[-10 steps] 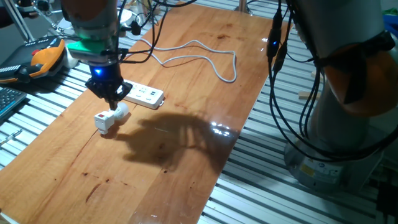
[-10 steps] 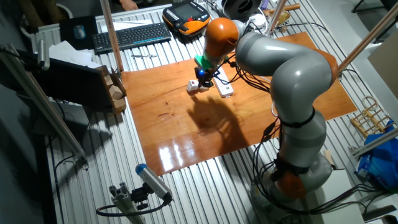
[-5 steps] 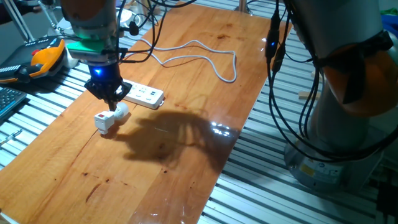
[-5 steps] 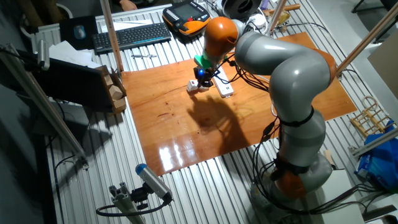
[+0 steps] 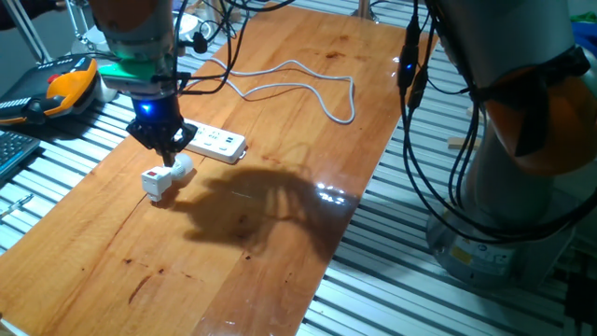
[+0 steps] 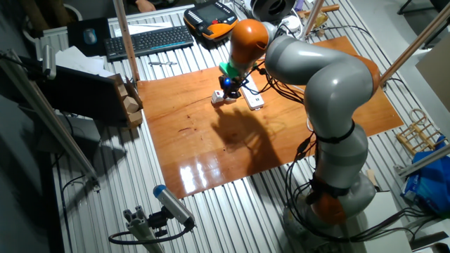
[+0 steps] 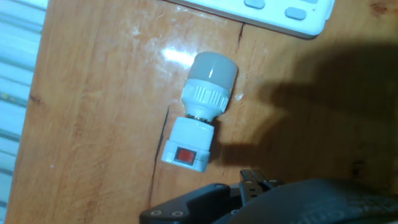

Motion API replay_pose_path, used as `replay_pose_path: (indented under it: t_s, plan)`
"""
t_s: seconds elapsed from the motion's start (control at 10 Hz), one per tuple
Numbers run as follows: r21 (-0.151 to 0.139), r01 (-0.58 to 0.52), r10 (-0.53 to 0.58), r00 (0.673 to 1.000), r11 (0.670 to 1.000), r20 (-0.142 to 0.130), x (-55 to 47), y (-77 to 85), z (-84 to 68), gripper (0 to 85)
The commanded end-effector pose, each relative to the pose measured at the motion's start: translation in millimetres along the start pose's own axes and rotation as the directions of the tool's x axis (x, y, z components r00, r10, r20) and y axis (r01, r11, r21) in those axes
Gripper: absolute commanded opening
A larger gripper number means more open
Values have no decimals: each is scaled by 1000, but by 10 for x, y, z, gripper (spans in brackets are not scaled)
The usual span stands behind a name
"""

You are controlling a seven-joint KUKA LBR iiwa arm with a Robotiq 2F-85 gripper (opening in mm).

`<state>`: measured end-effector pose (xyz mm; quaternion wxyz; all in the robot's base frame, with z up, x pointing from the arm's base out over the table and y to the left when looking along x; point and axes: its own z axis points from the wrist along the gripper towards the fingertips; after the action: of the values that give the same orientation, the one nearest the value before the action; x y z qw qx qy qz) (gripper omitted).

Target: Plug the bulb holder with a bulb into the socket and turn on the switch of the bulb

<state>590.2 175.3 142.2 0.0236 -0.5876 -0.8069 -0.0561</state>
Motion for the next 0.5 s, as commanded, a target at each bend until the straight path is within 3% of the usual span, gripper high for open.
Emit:
replay_pose_path:
  t_s: [0.0, 0.2, 0.4]
  plan:
    - [-1, -25, 25, 1000, 1000, 1, 1, 0, 0, 0]
    - [-3, -107, 107, 994, 994, -2, 30, 52, 16, 0]
    - [13, -113, 113, 994, 993, -5, 29, 59, 22, 0]
